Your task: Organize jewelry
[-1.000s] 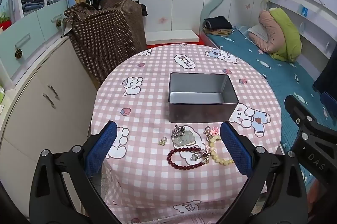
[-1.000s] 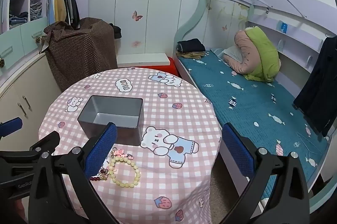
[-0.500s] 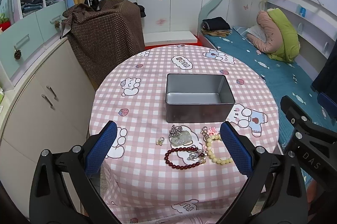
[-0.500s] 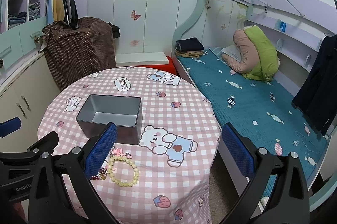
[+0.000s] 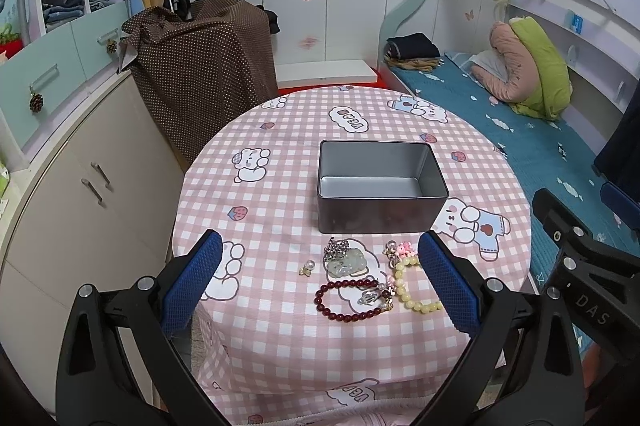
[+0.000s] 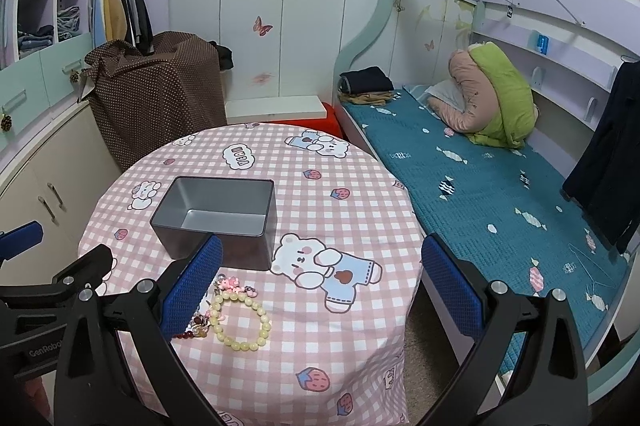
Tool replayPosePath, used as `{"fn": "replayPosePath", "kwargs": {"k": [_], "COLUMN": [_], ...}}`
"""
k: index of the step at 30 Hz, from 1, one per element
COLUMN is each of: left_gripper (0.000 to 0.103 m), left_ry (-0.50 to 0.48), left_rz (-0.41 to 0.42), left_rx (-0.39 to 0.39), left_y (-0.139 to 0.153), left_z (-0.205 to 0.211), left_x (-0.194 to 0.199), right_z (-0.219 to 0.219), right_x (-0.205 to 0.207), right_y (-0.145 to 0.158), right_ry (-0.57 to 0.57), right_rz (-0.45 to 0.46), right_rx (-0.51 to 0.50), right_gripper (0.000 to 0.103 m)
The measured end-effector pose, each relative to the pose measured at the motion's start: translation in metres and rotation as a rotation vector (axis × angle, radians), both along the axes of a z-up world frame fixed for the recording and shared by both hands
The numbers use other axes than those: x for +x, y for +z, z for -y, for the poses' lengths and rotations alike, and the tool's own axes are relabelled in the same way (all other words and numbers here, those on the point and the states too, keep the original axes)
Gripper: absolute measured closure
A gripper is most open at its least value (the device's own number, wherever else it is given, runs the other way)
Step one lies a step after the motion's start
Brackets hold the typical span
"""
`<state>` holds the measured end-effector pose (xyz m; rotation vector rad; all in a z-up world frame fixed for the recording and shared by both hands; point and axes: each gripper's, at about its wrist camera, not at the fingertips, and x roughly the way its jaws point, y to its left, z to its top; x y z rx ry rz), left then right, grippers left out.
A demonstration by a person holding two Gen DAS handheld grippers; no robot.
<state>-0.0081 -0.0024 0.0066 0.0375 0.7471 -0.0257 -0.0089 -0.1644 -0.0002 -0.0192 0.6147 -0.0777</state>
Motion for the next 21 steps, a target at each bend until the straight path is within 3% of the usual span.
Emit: {"fn": "replayPosePath", "kwargs": {"k": [21], "left_gripper": [0.005], "left_ry": [0.001], "left_rz": [-0.007], "left_rx": [-0.004], "left_y": [-0.0043], "left_z": [-0.0023], "left_x": [0.0012], "right_z": [0.0006], "right_x": [-0.0004], "right_y": [-0.0008], "right_ry": [-0.002], "right_rz": [0.004], "right_rx": [-0.003], "right_gripper": [0.007]}}
